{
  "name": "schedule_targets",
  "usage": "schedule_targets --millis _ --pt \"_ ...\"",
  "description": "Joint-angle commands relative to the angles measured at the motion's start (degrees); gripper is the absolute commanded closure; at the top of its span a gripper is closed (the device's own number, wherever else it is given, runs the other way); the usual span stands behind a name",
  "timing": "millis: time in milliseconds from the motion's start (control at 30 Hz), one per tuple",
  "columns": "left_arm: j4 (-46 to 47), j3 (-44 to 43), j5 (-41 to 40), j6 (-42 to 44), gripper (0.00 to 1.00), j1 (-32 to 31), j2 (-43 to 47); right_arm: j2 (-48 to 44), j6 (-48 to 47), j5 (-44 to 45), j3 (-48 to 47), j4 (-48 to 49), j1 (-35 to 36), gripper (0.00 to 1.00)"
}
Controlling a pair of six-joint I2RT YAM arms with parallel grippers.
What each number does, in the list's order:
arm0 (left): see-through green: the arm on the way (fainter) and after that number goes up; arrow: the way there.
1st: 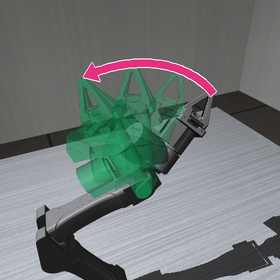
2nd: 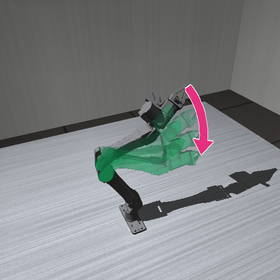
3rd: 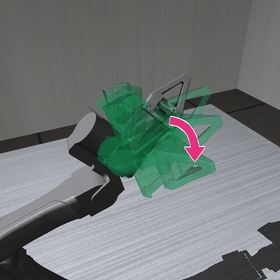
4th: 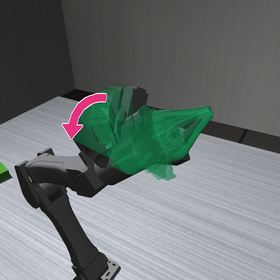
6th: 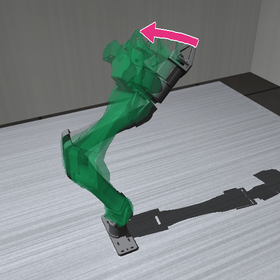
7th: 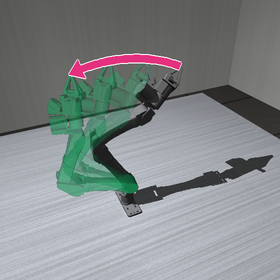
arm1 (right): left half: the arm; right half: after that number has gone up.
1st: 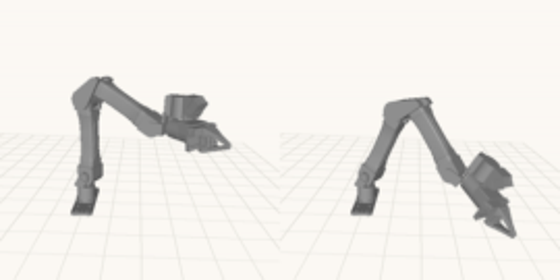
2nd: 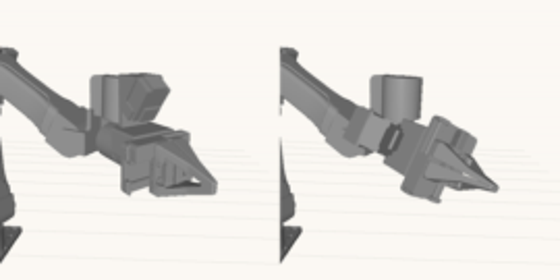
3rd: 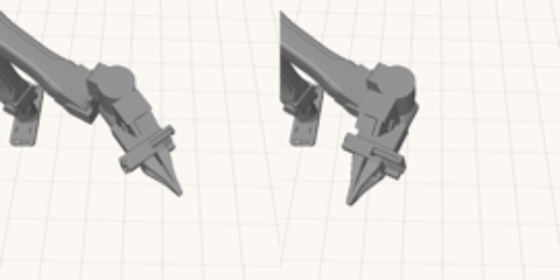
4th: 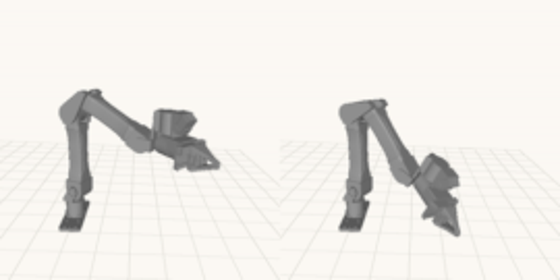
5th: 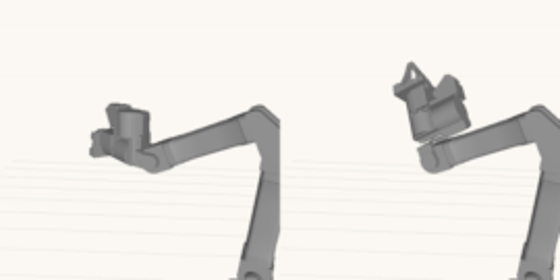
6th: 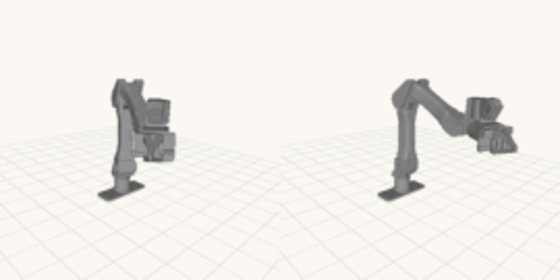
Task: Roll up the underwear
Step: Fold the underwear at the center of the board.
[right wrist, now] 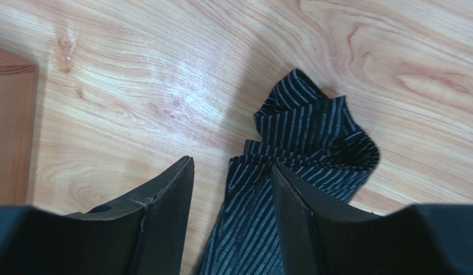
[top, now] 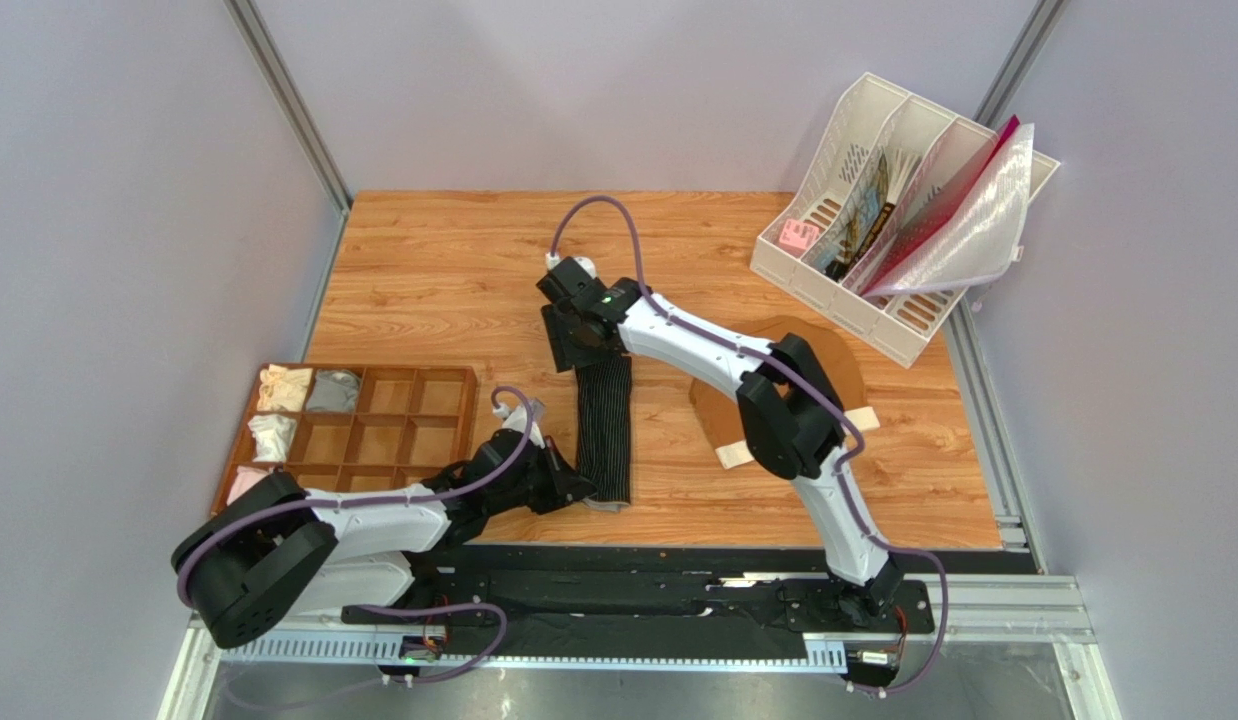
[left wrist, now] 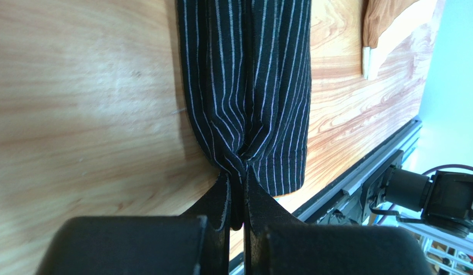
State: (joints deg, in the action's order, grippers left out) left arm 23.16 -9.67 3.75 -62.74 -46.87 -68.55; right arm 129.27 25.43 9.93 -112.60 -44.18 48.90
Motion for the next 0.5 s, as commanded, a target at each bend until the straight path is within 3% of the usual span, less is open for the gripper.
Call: schedule_targets --millis 0,133,267,467 --pt "-12.4 2.2 -2.9 1.0 1.0 -0.2 3.6 -11.9 -3.0 -3.2 8.1 5.8 -1.5 0.47" --pt "-16.6 2.7 -3.7 0.7 1.0 -0.2 8.3 -18.5 -1.3 -9.1 19.9 12.6 -1.5 0.6" --pt "-20.5 2.9 -5.1 0.8 1.0 -0.3 12.6 -17.0 0.9 -16.9 24.2 16.0 -1.2 0.74" --pt "-20.5 3.2 -4.3 0.7 1.0 -0.2 12.9 -12.0 2.3 -18.8 25.0 18.3 -0.4 0.75"
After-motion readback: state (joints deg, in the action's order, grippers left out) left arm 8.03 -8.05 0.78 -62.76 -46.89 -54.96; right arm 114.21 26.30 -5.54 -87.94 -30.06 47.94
